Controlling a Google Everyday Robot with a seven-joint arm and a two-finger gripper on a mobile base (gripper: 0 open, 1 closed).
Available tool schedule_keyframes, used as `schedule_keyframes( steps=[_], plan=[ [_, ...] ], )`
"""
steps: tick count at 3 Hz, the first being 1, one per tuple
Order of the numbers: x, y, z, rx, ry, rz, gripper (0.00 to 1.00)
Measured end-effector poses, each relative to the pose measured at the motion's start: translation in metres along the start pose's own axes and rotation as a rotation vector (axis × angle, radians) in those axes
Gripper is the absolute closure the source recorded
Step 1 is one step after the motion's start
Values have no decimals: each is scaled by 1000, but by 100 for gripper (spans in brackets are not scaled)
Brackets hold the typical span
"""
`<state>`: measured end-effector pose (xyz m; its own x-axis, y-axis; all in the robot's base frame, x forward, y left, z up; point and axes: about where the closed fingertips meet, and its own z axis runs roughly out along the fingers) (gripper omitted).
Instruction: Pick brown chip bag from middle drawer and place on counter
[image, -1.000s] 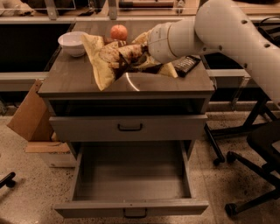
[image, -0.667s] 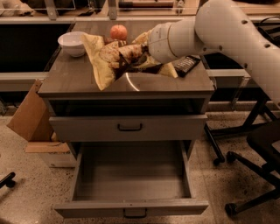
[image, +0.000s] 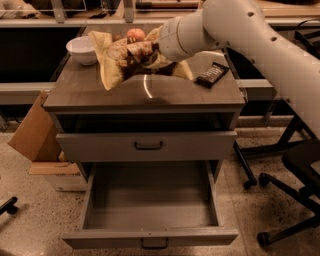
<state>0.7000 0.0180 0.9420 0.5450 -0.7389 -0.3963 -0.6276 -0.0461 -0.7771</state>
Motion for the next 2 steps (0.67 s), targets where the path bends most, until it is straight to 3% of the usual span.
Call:
schedule_keyframes(
  steps=[1, 2],
  plan=[
    [9, -14, 17, 11, 31, 41, 87],
    [15, -24, 30, 19, 59, 87, 64]
  ],
)
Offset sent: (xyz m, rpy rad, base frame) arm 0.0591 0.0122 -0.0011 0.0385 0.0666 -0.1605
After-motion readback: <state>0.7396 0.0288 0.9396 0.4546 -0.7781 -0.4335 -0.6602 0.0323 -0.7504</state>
